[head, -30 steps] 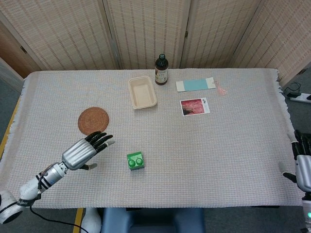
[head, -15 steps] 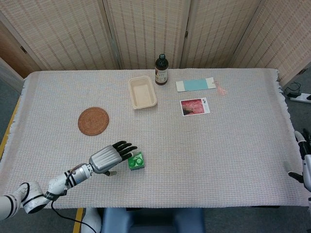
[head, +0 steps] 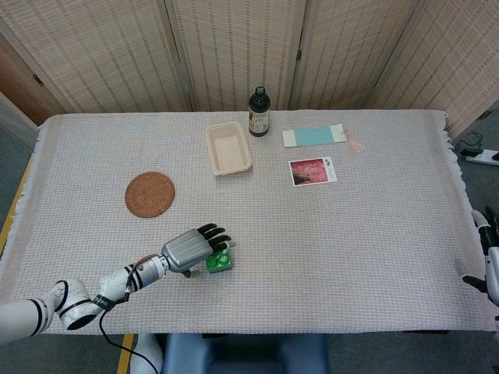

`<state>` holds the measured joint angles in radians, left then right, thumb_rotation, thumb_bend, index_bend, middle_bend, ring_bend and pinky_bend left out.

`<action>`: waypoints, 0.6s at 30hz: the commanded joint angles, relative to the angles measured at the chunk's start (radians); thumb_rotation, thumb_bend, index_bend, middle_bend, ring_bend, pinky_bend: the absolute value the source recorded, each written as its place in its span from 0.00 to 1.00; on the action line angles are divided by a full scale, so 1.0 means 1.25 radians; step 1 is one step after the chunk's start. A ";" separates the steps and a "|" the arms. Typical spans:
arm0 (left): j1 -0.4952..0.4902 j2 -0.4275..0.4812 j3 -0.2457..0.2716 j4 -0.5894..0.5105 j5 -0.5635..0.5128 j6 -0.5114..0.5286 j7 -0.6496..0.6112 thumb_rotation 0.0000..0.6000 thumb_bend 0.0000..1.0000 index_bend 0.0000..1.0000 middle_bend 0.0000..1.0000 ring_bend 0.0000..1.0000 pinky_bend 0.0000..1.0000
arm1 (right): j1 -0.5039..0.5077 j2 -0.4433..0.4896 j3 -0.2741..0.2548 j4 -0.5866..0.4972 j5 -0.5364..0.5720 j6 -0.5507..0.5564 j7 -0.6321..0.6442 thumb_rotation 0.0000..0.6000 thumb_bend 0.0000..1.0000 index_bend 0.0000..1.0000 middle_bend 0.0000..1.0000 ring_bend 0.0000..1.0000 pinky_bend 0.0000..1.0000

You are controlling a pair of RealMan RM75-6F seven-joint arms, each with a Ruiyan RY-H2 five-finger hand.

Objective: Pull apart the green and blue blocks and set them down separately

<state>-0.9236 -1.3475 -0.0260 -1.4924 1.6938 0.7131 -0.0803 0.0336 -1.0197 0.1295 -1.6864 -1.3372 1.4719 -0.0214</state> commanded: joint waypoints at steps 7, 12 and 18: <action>-0.013 -0.011 0.019 -0.005 -0.002 0.009 0.004 1.00 0.28 0.09 0.14 0.00 0.09 | 0.001 0.003 -0.001 -0.003 -0.002 -0.001 0.002 1.00 0.37 0.00 0.00 0.00 0.00; -0.015 -0.031 0.031 0.022 0.018 0.038 0.012 1.00 0.28 0.11 0.15 0.00 0.09 | -0.001 0.005 -0.005 -0.005 -0.012 0.002 0.007 1.00 0.37 0.00 0.00 0.00 0.00; -0.023 -0.043 0.045 0.046 0.033 0.054 0.013 1.00 0.33 0.15 0.19 0.00 0.09 | -0.001 0.007 -0.006 -0.006 -0.014 0.001 0.010 1.00 0.37 0.00 0.00 0.00 0.00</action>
<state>-0.9508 -1.4000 0.0289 -1.4359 1.7342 0.7794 -0.0654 0.0321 -1.0107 0.1219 -1.6940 -1.3547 1.4735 -0.0091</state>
